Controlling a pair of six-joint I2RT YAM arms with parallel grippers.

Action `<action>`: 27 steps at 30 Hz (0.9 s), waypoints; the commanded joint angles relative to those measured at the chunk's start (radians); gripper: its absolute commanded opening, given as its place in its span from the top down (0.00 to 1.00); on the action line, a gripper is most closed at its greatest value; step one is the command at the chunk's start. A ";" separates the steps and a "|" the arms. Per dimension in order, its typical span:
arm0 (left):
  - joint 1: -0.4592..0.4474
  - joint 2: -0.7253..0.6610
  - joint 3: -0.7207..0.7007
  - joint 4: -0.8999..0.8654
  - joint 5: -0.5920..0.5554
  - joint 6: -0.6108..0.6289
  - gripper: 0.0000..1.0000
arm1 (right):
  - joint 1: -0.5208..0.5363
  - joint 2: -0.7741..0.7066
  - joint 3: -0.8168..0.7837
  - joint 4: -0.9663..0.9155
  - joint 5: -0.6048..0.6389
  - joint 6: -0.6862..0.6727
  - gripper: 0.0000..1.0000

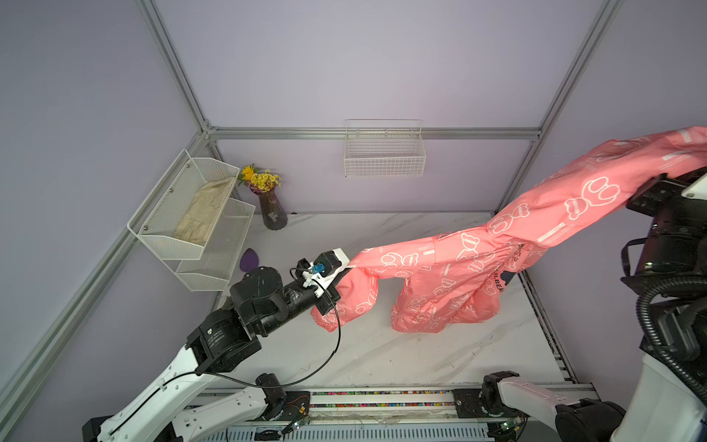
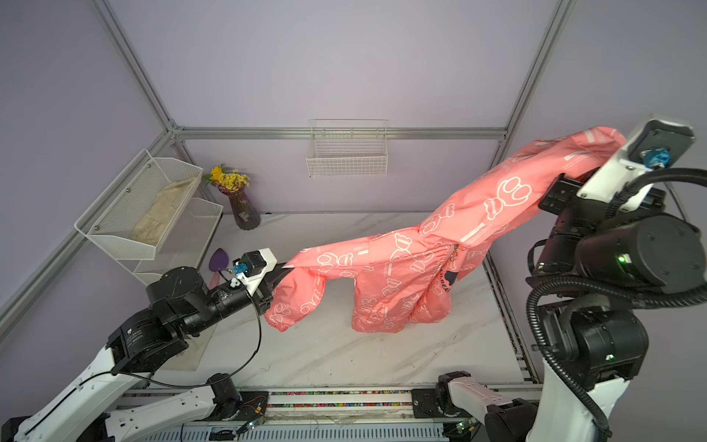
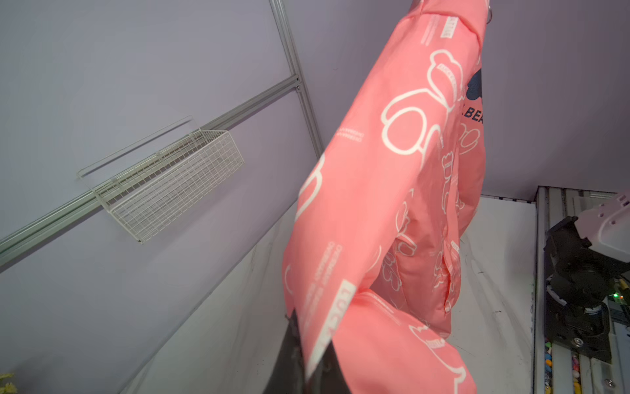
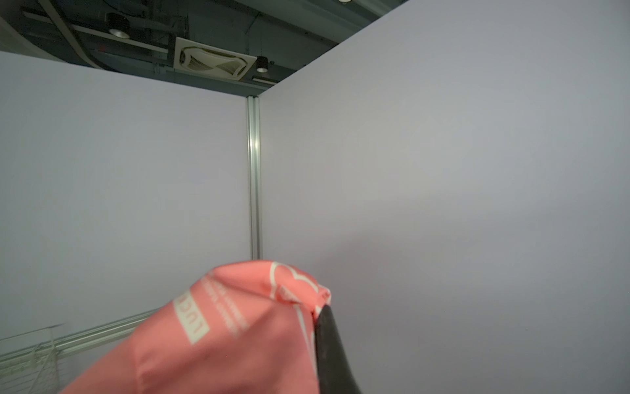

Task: Unzip the jacket
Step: Flatten out the jacket at the center of the board.

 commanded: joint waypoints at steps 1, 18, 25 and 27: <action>-0.002 0.071 0.118 -0.141 0.024 -0.002 1.00 | 0.073 0.100 0.048 0.087 0.120 -0.208 1.00; 0.343 0.510 -0.086 -0.243 -0.181 -0.161 1.00 | 0.097 0.654 -0.632 -0.071 -0.469 0.486 1.00; 0.471 0.871 0.120 -0.268 -0.312 -0.126 0.85 | 0.051 1.305 0.032 -0.207 -0.518 0.554 1.00; 0.509 0.943 0.178 -0.272 -0.372 -0.136 0.45 | 0.031 1.448 0.284 -0.324 -0.548 0.583 0.96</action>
